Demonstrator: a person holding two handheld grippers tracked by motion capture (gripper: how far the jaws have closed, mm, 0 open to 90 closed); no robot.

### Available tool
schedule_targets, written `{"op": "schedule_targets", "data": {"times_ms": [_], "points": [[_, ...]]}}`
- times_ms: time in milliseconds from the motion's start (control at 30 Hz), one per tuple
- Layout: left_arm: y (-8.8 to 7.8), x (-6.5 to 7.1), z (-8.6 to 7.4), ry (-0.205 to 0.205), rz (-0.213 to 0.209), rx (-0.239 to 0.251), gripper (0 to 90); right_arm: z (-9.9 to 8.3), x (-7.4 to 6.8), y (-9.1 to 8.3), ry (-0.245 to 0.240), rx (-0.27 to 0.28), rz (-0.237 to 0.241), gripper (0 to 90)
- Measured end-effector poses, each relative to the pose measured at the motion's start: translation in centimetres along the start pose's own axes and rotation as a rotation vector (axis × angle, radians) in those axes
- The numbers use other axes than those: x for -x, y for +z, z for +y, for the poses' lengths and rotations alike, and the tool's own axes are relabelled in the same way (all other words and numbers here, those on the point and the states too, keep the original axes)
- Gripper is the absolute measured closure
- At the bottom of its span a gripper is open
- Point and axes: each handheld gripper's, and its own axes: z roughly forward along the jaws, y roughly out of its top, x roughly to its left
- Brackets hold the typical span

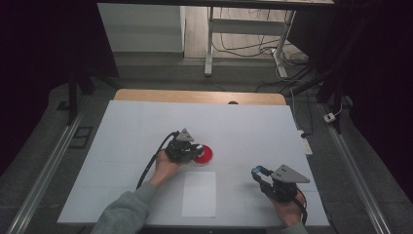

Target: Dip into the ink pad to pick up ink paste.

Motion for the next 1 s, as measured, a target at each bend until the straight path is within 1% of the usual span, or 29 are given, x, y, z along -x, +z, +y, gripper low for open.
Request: {"op": "schedule_targets", "data": {"times_ms": [633, 700, 867, 1000], "points": [[-0.01, 0.02, 0.00, -0.005, 0.000, 0.004, 76.2, 0.02, -0.02, 0.00, 0.000, 0.003, 0.001, 65.1], [-0.22, 0.06, 0.08, -0.004, 0.005, 0.011, 76.2, 0.02, 0.00, -0.01, 0.000, 0.001, 0.000, 65.1], [-0.26, 0.19, 0.16, 0.004, 0.011, 0.011, 76.2, 0.05, -0.02, -0.02, 0.000, 0.003, -0.001, 65.1], [-0.32, 0.09, 0.14, -0.003, 0.006, 0.012, 76.1, 0.07, 0.00, -0.08, -0.003, 0.002, -0.001, 65.1]]}}
